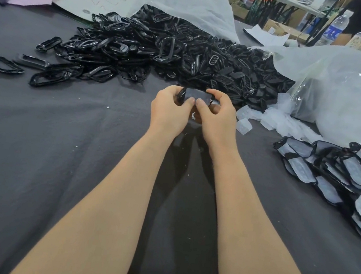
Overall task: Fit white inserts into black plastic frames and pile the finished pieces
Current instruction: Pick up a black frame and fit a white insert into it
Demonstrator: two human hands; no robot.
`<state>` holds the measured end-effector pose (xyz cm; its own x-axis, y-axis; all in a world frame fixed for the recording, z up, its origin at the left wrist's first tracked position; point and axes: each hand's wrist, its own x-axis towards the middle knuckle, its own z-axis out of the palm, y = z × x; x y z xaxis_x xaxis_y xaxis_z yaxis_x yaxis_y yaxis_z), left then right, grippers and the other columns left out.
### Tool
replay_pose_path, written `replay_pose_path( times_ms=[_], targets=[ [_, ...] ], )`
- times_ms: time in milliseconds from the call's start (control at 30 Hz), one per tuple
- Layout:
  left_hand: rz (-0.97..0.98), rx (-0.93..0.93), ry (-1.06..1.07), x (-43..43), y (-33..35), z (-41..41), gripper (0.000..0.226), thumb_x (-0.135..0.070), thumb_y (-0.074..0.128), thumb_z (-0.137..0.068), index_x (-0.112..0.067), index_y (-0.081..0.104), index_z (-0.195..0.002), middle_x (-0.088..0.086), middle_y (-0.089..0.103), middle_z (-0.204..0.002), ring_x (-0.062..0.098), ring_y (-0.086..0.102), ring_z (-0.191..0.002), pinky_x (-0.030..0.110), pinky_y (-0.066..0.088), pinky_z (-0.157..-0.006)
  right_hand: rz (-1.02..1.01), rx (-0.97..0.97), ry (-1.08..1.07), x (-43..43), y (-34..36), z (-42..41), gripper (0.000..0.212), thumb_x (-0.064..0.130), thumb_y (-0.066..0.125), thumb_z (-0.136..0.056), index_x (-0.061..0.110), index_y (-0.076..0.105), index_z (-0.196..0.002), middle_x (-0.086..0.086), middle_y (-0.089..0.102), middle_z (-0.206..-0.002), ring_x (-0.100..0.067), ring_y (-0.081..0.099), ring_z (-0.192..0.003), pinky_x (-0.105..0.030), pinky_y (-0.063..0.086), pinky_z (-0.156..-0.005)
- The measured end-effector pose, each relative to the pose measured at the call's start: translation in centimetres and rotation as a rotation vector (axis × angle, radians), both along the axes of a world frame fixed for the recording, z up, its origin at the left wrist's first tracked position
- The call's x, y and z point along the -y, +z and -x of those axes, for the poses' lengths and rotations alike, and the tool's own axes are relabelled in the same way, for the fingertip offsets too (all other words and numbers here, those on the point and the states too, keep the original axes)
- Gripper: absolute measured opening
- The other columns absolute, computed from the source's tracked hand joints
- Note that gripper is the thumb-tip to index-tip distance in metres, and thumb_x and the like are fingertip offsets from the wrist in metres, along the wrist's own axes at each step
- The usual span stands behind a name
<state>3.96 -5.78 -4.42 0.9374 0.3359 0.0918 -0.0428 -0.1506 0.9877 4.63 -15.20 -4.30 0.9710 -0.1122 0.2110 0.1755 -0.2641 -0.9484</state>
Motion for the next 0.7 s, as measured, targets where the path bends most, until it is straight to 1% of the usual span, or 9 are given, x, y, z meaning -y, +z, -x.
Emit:
replay_pose_path(
  times_ms=[100,167,267,333,433,500,567,633,700],
  targets=[
    [0.042,-0.002,-0.002,-0.06,-0.04,-0.04,0.010,-0.011,0.061,-0.092,-0.016,0.065,-0.099,0.002,0.071,-0.093,0.018,0.068,-0.091,0.041,0.055,-0.090,0.028,0.012,0.024,0.06,0.11,0.03,0.027,0.006,0.060,-0.090,0.020,0.054,-0.112,-0.010,0.070,-0.099,-0.016,0.068,-0.083,-0.029,0.056,-0.081],
    [0.068,0.001,-0.014,0.00,-0.01,-0.05,0.012,-0.009,0.058,-0.094,-0.015,0.065,-0.101,0.004,0.071,-0.094,0.020,0.069,-0.092,0.042,0.055,-0.090,0.025,0.013,0.015,0.13,0.16,-0.01,0.026,0.004,0.057,-0.091,0.021,0.054,-0.110,-0.008,0.070,-0.095,-0.016,0.069,-0.083,-0.031,0.056,-0.081],
    [0.079,-0.004,-0.020,0.10,0.00,-0.05,0.016,-0.008,0.052,-0.096,-0.013,0.065,-0.104,0.007,0.071,-0.096,0.023,0.069,-0.094,0.043,0.054,-0.091,0.002,-0.006,0.009,0.16,0.08,-0.20,0.029,0.000,0.052,-0.092,0.018,0.056,-0.115,0.002,0.067,-0.081,-0.014,0.068,-0.074,-0.034,0.058,-0.080],
    [0.084,-0.009,-0.023,0.15,-0.02,-0.07,0.017,-0.007,0.050,-0.097,-0.014,0.064,-0.103,0.009,0.071,-0.098,0.023,0.069,-0.094,0.044,0.054,-0.091,0.009,-0.014,0.000,0.13,0.10,-0.28,0.032,0.000,0.048,-0.093,0.016,0.057,-0.119,0.003,0.067,-0.079,-0.012,0.068,-0.072,-0.035,0.058,-0.079],
    [0.087,-0.016,-0.027,0.17,-0.04,-0.12,0.018,-0.006,0.048,-0.098,-0.014,0.063,-0.105,0.009,0.071,-0.099,0.024,0.069,-0.095,0.043,0.054,-0.092,0.029,-0.027,-0.014,0.01,0.13,-0.25,0.034,0.000,0.046,-0.092,0.019,0.057,-0.118,-0.008,0.070,-0.092,-0.023,0.070,-0.082,-0.044,0.056,-0.085],
    [0.092,-0.022,-0.027,0.19,-0.07,-0.17,0.018,-0.007,0.048,-0.098,-0.013,0.062,-0.108,0.009,0.071,-0.100,0.023,0.068,-0.096,0.043,0.054,-0.093,0.039,-0.034,-0.036,-0.11,0.14,-0.20,0.033,0.003,0.047,-0.091,0.022,0.058,-0.117,-0.013,0.070,-0.096,-0.030,0.068,-0.087,-0.049,0.054,-0.087],
    [0.104,-0.027,-0.031,0.25,-0.10,-0.18,0.018,-0.007,0.048,-0.098,-0.013,0.062,-0.109,0.006,0.071,-0.098,0.019,0.069,-0.094,0.043,0.054,-0.092,0.044,-0.035,-0.053,-0.15,0.13,-0.13,0.028,0.010,0.051,-0.092,0.022,0.059,-0.116,-0.012,0.069,-0.101,-0.030,0.066,-0.094,-0.049,0.052,-0.090],
    [0.112,-0.029,-0.037,0.33,-0.11,-0.10,0.016,-0.007,0.049,-0.098,-0.016,0.060,-0.104,0.002,0.069,-0.093,0.016,0.069,-0.090,0.042,0.056,-0.090,0.047,-0.033,-0.064,-0.02,0.12,-0.07,0.023,0.015,0.054,-0.092,0.023,0.059,-0.113,-0.011,0.068,-0.101,-0.028,0.065,-0.097,-0.048,0.050,-0.092],
    [0.120,-0.029,-0.046,0.36,-0.05,-0.05,0.015,-0.006,0.050,-0.097,-0.018,0.058,-0.102,0.001,0.069,-0.091,0.016,0.069,-0.089,0.042,0.056,-0.090,0.033,-0.040,-0.075,0.16,0.15,-0.03,0.019,0.014,0.055,-0.092,0.023,0.060,-0.108,-0.012,0.067,-0.100,-0.027,0.064,-0.097,-0.048,0.050,-0.092]
  ],
)
